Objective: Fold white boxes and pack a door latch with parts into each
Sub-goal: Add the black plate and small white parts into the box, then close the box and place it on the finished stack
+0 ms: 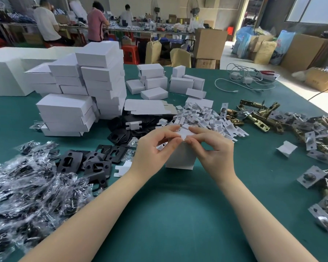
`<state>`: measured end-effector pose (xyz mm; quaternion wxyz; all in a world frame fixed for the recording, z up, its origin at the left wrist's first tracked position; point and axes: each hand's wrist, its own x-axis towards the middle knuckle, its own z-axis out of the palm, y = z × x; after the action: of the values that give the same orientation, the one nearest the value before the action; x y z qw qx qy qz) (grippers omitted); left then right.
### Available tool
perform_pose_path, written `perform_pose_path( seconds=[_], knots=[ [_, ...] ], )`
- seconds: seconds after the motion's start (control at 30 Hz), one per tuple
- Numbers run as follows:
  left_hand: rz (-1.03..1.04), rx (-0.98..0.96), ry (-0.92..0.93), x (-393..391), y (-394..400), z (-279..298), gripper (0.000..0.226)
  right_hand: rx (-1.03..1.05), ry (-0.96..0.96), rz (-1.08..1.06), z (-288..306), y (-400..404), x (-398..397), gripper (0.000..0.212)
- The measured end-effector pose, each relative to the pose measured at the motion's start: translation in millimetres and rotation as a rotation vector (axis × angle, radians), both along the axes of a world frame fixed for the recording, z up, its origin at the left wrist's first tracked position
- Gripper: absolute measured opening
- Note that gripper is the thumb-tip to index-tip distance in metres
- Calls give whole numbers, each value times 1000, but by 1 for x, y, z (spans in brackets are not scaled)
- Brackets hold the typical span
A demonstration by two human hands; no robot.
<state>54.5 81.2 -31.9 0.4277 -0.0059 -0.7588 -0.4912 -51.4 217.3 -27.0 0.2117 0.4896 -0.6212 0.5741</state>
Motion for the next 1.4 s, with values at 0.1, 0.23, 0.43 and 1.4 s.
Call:
perform_pose_path(
  seconds=[0.1,0.23,0.43,1.4],
  knots=[
    [17,-81,-27,-2,-4,-8,16,30,-34,-43,-12,1,0,14],
    [40,-130,-26,-5,-4,-16,25,79,-147,-17,-19,1,7,33],
    [77,-274,-90,-2,0,-25,33,255,-249,15,-27,3,11,61],
    [160,110,51,11,16,6,37,380,-348,-2,-36,0,7,73]
  ],
)
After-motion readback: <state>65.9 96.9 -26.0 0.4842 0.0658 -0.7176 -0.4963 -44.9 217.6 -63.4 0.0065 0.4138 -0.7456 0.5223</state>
